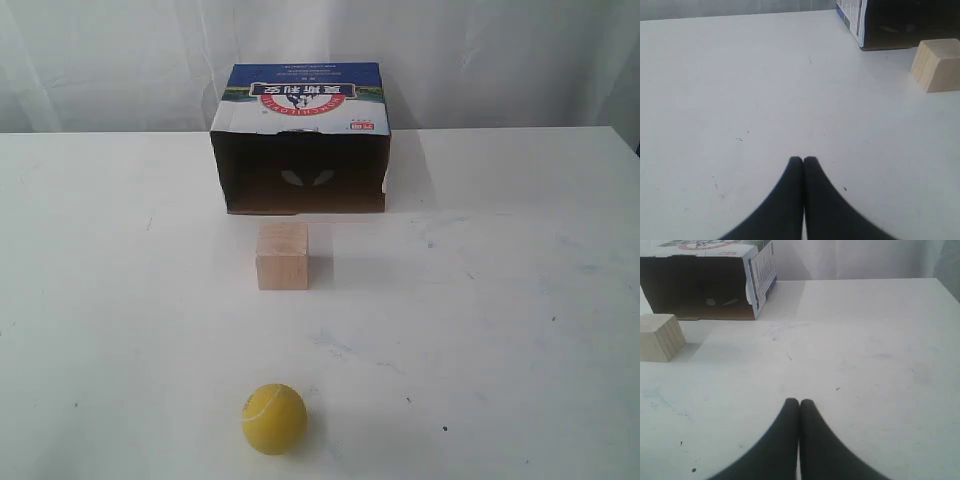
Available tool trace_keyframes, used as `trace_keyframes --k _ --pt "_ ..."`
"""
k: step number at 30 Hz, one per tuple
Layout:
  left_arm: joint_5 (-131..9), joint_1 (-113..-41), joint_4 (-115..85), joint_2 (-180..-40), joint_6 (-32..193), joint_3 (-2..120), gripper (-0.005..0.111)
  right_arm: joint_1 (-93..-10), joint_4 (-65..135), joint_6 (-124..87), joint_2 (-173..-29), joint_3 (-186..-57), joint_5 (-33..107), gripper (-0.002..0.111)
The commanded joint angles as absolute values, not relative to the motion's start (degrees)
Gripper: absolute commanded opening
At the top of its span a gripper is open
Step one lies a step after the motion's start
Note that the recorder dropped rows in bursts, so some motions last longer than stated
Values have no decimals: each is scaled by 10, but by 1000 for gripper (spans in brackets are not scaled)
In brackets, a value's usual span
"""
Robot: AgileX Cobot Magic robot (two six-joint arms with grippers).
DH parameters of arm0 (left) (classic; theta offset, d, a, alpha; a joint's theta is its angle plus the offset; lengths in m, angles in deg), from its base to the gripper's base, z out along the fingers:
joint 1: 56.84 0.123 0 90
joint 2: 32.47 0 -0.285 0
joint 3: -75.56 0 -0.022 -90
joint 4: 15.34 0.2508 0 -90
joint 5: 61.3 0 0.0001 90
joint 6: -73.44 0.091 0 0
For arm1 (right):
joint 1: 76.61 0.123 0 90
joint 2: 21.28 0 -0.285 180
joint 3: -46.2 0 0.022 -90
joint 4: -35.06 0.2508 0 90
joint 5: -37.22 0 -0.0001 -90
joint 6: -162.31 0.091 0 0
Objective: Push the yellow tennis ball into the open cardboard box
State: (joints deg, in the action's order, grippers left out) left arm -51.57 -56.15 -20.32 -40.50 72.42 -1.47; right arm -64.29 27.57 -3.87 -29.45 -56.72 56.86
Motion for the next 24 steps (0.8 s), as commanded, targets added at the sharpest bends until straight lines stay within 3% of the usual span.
trace_keyframes --k 1,6,12,18,24 --pt "-518 -559 -205 -403 722 -17 0 -646 274 -40 -291 -566 571 0" --pt "-518 -559 -205 -403 722 -17 0 -646 274 -9 -291 -566 562 0" --pt "-518 -559 -205 -403 722 -17 0 -633 276 -8 -291 -589 377 0" --pt "-518 -559 -205 -403 722 -17 0 -617 281 18 -300 -726 495 0" --pt "-518 -559 -205 -403 722 -17 0 -617 413 19 -406 -853 608 0"
